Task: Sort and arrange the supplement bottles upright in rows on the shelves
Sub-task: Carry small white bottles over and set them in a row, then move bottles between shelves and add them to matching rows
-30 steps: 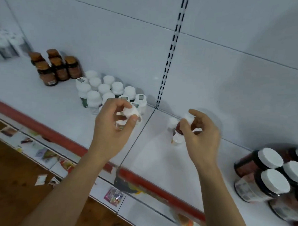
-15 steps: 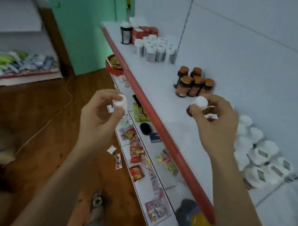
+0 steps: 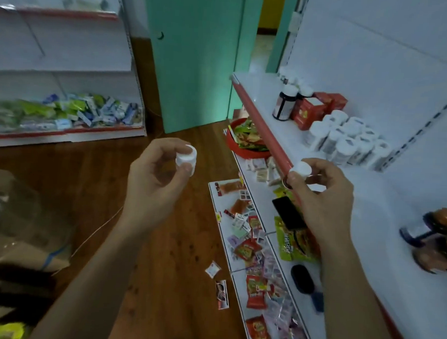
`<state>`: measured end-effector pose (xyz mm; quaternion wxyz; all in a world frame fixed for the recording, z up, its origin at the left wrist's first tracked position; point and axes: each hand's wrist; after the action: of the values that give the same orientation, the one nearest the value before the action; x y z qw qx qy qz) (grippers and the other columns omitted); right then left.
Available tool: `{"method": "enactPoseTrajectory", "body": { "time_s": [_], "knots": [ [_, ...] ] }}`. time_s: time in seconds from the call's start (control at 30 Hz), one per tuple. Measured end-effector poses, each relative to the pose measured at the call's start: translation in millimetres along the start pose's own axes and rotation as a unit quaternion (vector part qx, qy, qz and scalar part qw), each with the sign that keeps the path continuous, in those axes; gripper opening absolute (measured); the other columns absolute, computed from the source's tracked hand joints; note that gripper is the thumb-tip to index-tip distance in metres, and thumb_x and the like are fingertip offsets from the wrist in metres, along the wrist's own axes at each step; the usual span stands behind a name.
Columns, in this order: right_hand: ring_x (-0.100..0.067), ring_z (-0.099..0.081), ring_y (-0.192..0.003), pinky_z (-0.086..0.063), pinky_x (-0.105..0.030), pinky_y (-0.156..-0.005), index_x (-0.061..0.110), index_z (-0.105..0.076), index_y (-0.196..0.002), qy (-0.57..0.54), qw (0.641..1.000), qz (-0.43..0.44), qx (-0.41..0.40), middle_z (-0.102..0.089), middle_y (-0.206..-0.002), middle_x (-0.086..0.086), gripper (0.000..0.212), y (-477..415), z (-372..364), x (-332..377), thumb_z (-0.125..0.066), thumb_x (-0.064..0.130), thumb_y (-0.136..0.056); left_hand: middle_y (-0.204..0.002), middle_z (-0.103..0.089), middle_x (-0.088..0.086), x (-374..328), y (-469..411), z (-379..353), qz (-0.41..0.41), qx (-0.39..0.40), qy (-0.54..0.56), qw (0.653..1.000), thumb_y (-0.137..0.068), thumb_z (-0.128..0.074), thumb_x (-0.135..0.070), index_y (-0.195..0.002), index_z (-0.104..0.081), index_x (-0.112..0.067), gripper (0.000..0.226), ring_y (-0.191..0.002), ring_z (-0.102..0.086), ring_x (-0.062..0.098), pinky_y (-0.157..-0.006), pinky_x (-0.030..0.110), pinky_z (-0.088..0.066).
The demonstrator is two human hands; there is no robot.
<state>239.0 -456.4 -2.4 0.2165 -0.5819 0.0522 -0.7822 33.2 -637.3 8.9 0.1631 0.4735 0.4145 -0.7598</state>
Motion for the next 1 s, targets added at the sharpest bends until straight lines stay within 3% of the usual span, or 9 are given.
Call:
{"method": "enactPoseTrajectory", "body": {
  "time_s": [0.2,0.33,0.5,0.73,0.87,1.0],
  "knots": [
    [-0.013,-0.068,-0.090,-0.059,-0.039,-0.074,0.030,-0.070,-0.099,0.006,1.000,-0.013,0.010,-0.070,-0.101,-0.002,0.019,-88,-84,-18,-0.079,0.026,-0.083,-0.115,-0.067,-0.002,69,-97,6,0.031,-0.018,0.000,0.999,-0.093,-0.068,-0.005,-0.113,-0.065,-0.011,0.021,-0.110,-0.064,0.014,-0.080,0.018,-0.056],
    [-0.014,-0.067,-0.091,-0.058,-0.029,-0.066,0.029,-0.070,-0.102,0.000,1.000,-0.011,0.013,-0.069,-0.104,-0.002,0.019,-159,-137,-31,-0.078,0.024,-0.085,-0.114,-0.067,0.001,130,-166,-2,0.026,-0.007,-0.006,1.000,-0.093,-0.067,-0.002,-0.114,-0.065,-0.009,0.022,-0.107,-0.066,0.017,-0.079,0.018,-0.054],
    [-0.006,-0.064,-0.090,-0.052,-0.024,-0.073,0.030,-0.067,-0.102,0.008,1.000,0.001,0.016,-0.066,-0.101,0.012,0.020,-260,-207,-36,-0.077,0.023,-0.086,-0.116,-0.067,-0.009,186,-270,-27,0.041,-0.001,-0.001,0.999,-0.093,-0.067,-0.007,-0.113,-0.065,-0.015,0.021,-0.112,-0.065,0.014,-0.083,0.022,-0.057],
    [-0.002,-0.062,-0.092,-0.050,-0.020,-0.074,0.033,-0.066,-0.107,0.055,0.998,-0.012,-0.018,-0.060,-0.105,0.016,0.021,-392,-276,-48,-0.074,0.030,-0.087,-0.117,-0.065,-0.003,245,-411,-67,-0.003,0.044,-0.013,0.999,-0.092,-0.065,-0.018,-0.114,-0.063,-0.012,0.023,-0.111,-0.065,0.020,-0.087,0.029,-0.059],
    [-0.003,-0.061,-0.093,-0.046,-0.020,-0.073,0.034,-0.064,-0.106,0.049,0.994,-0.043,-0.091,-0.062,-0.104,0.015,0.021,-436,-288,-68,-0.073,0.025,-0.088,-0.118,-0.067,-0.002,283,-475,-111,0.021,0.079,0.026,0.996,-0.093,-0.067,-0.012,-0.115,-0.065,-0.013,0.022,-0.111,-0.066,0.019,-0.088,0.042,-0.060],
    [-0.002,-0.061,-0.093,-0.048,-0.021,-0.076,0.035,-0.063,-0.107,0.062,0.977,-0.086,-0.185,-0.058,-0.106,0.020,0.020,-466,-292,-106,-0.070,0.025,-0.092,-0.112,-0.070,-0.006,313,-540,-179,0.017,0.145,0.074,0.986,-0.093,-0.069,-0.009,-0.109,-0.068,-0.016,0.017,-0.106,-0.067,0.017,-0.085,0.032,-0.060]
  ]
}}
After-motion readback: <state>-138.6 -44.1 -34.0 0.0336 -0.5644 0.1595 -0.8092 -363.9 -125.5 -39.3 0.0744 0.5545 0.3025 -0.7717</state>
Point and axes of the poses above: each hand's wrist, its own y-axis away from the middle knuckle, its own z-axis out of the back of the hand, x = y × z
